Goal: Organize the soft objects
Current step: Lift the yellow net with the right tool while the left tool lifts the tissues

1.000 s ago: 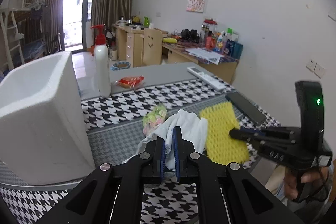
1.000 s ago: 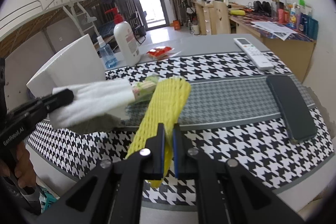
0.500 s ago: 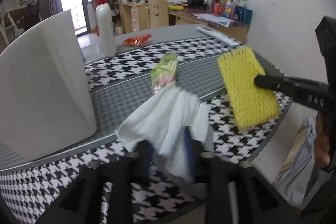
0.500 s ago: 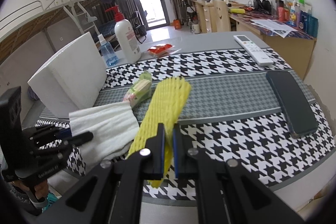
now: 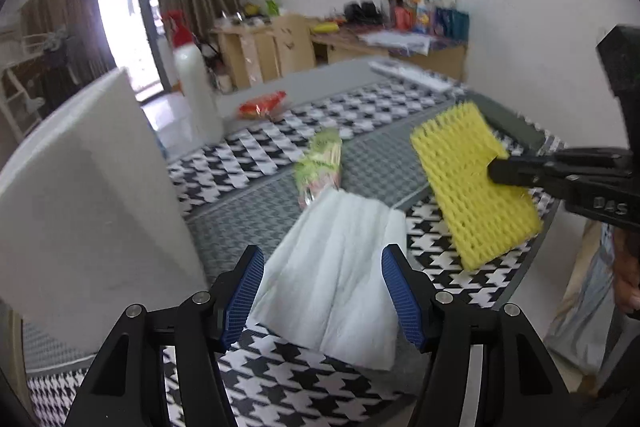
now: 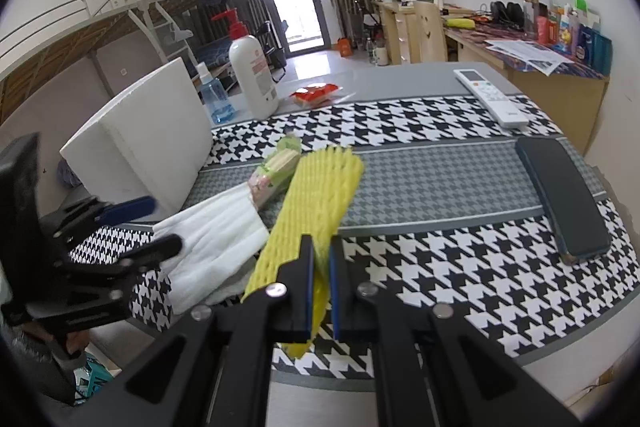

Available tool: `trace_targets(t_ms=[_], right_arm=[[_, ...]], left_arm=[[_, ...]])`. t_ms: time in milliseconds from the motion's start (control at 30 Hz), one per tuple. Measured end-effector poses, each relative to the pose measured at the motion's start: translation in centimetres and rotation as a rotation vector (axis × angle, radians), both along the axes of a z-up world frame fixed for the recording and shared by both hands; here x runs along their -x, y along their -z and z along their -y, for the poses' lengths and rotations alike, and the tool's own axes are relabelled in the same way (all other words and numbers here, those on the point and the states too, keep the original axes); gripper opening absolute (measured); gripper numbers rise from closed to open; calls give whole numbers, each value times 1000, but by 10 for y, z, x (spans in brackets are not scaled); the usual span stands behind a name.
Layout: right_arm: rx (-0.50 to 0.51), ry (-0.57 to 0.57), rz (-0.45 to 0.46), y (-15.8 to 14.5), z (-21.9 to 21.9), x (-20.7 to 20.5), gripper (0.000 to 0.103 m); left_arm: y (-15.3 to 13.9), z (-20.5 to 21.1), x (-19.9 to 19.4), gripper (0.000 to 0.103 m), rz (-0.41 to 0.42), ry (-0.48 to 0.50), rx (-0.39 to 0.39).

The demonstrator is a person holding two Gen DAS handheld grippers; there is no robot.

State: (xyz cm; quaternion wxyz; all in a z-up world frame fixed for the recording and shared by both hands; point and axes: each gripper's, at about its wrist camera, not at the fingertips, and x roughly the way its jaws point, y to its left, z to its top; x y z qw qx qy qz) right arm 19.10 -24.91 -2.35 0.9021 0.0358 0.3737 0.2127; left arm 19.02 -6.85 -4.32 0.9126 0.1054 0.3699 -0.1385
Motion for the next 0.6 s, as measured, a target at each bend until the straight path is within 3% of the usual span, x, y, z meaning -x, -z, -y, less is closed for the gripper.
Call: trace_targets(t_ms=[233, 267, 333, 400, 600], right_arm=[[-4, 10, -20, 6, 0, -6, 9], [-6, 10, -21, 7, -1, -6, 9], [-6, 9, -24, 7, -2, -7, 9], [-4, 8, -25, 8, -3, -8, 9], [-12, 11, -19, 7, -3, -4, 9]], left_arm=[[21, 0, -17, 61, -97, 7, -36], [24, 1, -18, 57, -109, 13, -42], [29, 1, -19, 37, -132, 17, -44], [34, 0, -21, 23, -158, 14, -32], [35, 1, -22, 12, -165, 20, -26]])
